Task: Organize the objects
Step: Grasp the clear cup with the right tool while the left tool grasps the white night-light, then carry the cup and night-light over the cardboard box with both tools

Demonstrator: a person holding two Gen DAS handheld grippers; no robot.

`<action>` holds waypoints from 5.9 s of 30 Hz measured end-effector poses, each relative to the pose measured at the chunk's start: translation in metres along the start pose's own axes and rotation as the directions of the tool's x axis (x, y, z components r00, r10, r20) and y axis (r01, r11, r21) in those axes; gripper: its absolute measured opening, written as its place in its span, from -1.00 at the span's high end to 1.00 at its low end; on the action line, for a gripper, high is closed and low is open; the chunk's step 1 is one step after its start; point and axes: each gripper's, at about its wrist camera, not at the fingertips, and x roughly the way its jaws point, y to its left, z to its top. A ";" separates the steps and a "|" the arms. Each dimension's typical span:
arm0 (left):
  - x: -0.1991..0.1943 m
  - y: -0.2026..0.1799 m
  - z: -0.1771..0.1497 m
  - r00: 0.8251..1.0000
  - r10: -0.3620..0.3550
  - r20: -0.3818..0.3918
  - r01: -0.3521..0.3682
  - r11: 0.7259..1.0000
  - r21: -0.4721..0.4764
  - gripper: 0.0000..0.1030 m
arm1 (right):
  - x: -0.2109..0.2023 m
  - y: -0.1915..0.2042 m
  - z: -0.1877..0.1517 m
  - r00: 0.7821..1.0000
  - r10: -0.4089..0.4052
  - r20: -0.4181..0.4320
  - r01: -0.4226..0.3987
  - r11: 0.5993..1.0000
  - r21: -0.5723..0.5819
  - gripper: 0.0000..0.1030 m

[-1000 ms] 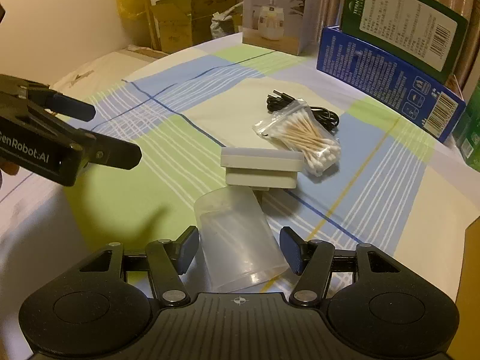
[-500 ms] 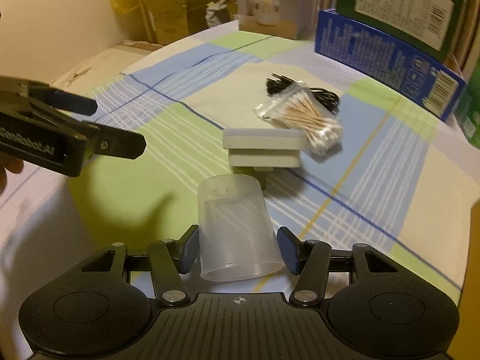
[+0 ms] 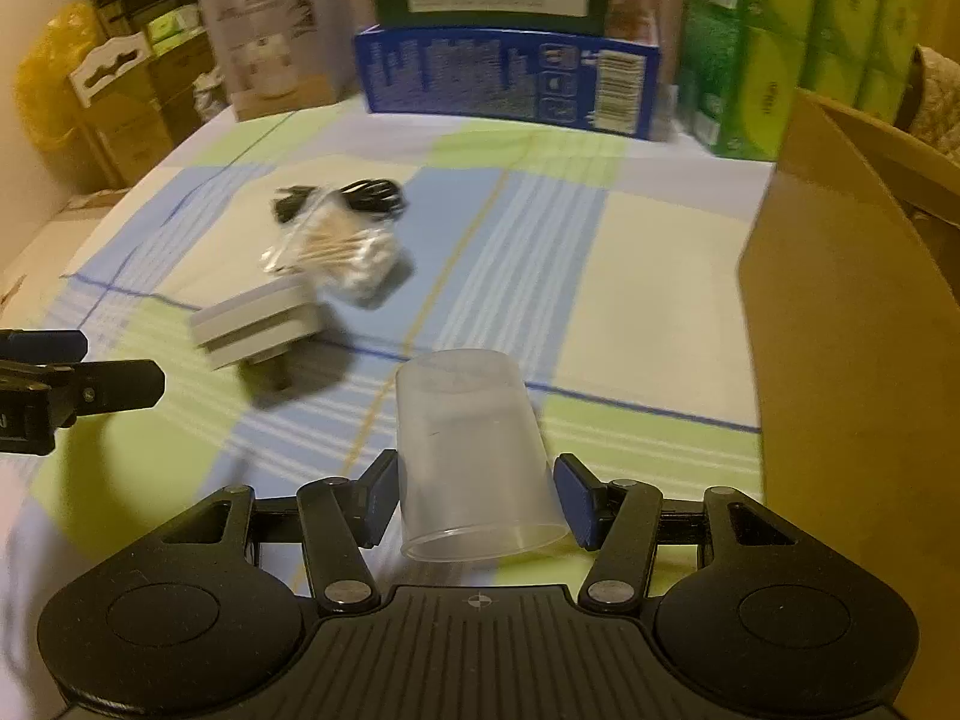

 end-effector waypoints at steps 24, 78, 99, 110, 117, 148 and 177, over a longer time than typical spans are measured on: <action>0.068 -0.027 0.023 0.999 -0.032 -0.011 0.031 0.995 -0.096 -0.49 | 0.007 -0.015 0.002 0.999 -0.018 0.040 0.016 0.999 0.044 -0.02; -0.186 -0.087 -0.031 0.994 -0.041 0.105 0.042 0.999 -0.005 -0.47 | -0.219 0.019 -0.042 0.987 0.019 0.161 -0.032 0.996 0.082 -0.02; -0.207 -0.173 -0.034 0.987 -0.125 0.100 0.111 0.985 0.135 -0.47 | -0.275 -0.048 -0.083 0.979 -0.068 0.194 0.029 0.980 0.199 -0.02; -0.202 -0.211 -0.032 0.982 -0.169 0.085 0.150 0.969 0.195 -0.47 | -0.287 -0.076 -0.090 0.974 -0.103 0.204 0.053 0.970 0.238 -0.02; -0.197 -0.235 -0.030 0.978 -0.196 0.071 0.176 0.957 0.231 -0.47 | -0.290 -0.095 -0.095 0.973 -0.124 0.195 0.069 0.960 0.270 -0.02; -0.140 -0.312 -0.014 0.954 -0.300 -0.014 0.290 0.907 0.306 -0.47 | -0.284 -0.172 -0.094 0.966 -0.198 0.169 0.130 0.930 0.344 -0.02; -0.098 -0.339 0.009 0.937 -0.342 -0.062 0.345 0.893 0.290 -0.57 | -0.268 -0.207 -0.085 0.966 -0.212 0.150 0.145 0.920 0.365 -0.02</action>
